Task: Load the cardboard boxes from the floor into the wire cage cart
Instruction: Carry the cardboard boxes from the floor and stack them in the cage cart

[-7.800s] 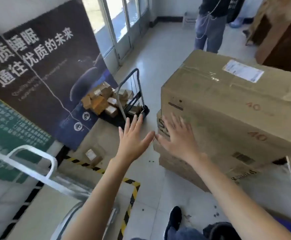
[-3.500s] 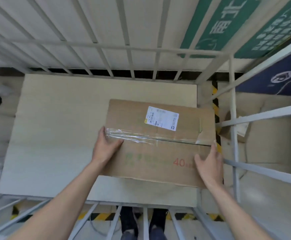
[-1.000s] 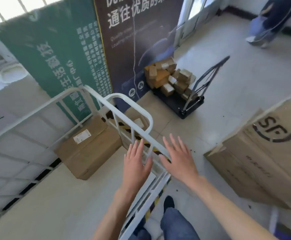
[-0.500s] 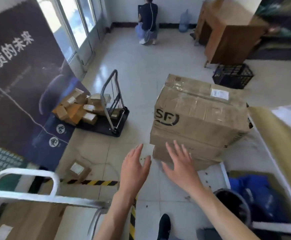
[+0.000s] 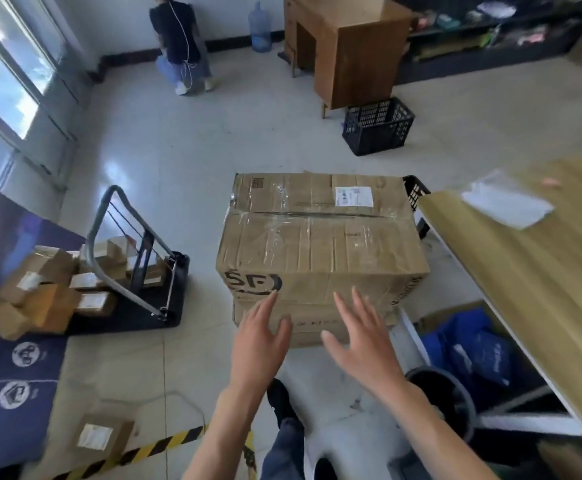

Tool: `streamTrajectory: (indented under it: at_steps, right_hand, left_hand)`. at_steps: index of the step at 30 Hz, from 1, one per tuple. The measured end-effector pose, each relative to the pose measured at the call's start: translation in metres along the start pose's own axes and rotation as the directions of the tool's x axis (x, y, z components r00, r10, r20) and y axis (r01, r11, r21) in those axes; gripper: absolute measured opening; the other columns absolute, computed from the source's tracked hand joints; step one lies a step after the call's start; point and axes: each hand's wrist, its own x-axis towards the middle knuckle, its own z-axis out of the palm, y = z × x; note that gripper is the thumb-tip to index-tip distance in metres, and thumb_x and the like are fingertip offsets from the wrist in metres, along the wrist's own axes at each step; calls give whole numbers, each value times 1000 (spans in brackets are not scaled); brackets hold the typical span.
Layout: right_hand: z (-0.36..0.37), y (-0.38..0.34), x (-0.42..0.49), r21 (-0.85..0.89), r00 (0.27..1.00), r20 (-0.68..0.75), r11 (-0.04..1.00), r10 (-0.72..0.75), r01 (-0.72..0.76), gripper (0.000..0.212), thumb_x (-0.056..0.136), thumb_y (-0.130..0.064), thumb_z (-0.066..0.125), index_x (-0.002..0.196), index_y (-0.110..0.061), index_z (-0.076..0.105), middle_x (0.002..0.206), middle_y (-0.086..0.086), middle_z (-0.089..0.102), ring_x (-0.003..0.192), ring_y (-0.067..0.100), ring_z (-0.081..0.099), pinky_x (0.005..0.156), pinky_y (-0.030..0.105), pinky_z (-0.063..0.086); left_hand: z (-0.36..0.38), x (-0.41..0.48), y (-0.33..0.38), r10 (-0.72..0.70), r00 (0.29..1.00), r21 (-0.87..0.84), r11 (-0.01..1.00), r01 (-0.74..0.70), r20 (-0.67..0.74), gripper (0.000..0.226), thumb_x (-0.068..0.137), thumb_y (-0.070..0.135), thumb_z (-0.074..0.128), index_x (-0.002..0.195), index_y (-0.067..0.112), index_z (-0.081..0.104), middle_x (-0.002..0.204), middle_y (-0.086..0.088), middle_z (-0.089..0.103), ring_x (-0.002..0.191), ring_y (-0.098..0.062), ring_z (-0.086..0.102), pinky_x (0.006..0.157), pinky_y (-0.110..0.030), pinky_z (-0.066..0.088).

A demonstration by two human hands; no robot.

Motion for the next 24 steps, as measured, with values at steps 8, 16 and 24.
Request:
streamTrajectory:
  at_steps: [8, 16, 24]
  right_hand:
    - [-36, 25, 103, 9, 980, -61, 982, 188, -188, 73, 95, -58, 42, 157, -41, 6, 165, -5, -11, 152, 20, -10, 122, 52, 6]
    - [-51, 86, 183, -50, 922, -73, 922, 381, -385, 76, 95, -61, 41, 157, -35, 7, 166, 4, -8, 152, 30, -4, 121, 52, 6]
    - [-68, 160, 232, 56, 830, -18, 829, 558, -556, 97, 86, -69, 50, 157, -26, 1, 164, 15, 2, 149, 36, 11, 111, 60, 28]
  left_hand:
    - [-9, 142, -24, -1, 1000, 90, 996, 1, -8, 54, 94, 32, 56, 145, 17, 45, 146, -2, 49, 137, -22, 40, 112, -41, 33]
    - [-2, 245, -66, -182, 982, 364, 919, 152, 50, 87, 85, 61, 59, 155, 26, 21, 162, -17, 10, 150, -33, 5, 114, -59, 11]
    - [7, 271, -103, -478, 878, 117, 872, 476, -16, 117, 58, 80, 68, 149, 34, 10, 153, -1, 36, 133, -28, 46, 96, -55, 43]
